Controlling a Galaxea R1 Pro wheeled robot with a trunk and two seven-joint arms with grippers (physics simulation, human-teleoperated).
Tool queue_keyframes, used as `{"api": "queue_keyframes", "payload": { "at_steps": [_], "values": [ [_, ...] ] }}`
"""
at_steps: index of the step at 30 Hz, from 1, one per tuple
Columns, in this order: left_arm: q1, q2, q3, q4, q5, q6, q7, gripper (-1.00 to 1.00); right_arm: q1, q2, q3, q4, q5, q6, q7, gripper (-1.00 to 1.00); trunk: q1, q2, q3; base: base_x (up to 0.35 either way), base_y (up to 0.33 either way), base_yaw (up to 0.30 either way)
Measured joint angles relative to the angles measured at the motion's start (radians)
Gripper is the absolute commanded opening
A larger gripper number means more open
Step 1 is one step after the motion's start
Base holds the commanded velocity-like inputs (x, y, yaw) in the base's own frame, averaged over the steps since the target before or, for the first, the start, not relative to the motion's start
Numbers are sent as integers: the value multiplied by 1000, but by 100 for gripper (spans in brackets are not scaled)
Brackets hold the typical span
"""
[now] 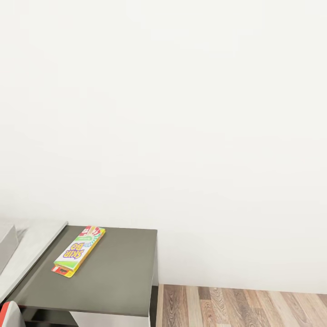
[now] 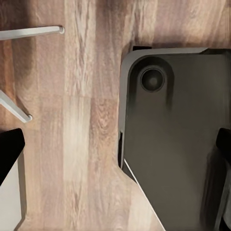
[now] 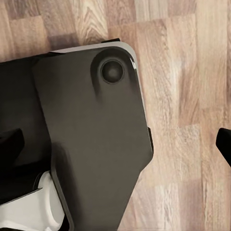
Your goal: Put all the toys in the child's room - the three board games (two on the bed and one on the table), the two jigsaw puzzles on the table, and the tennis ball on the table - inside the toy box on the table in the child's room.
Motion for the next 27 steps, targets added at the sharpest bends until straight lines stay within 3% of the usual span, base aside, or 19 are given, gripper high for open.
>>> {"api": "queue_keyframes", "payload": {
  "at_steps": [16, 27],
  "values": [
    [0, 0, 1, -5, 0, -1, -5, 100, 0, 4, -1, 3, 1, 0, 1, 100, 0, 0, 0, 0, 0, 0],
    [0, -1, 1, -61, 0, 10, -5, 100, -2, -1, -5, 0, 2, -5, 1, 100, 0, 0, 0, 0, 0, 0]
  ]
}}
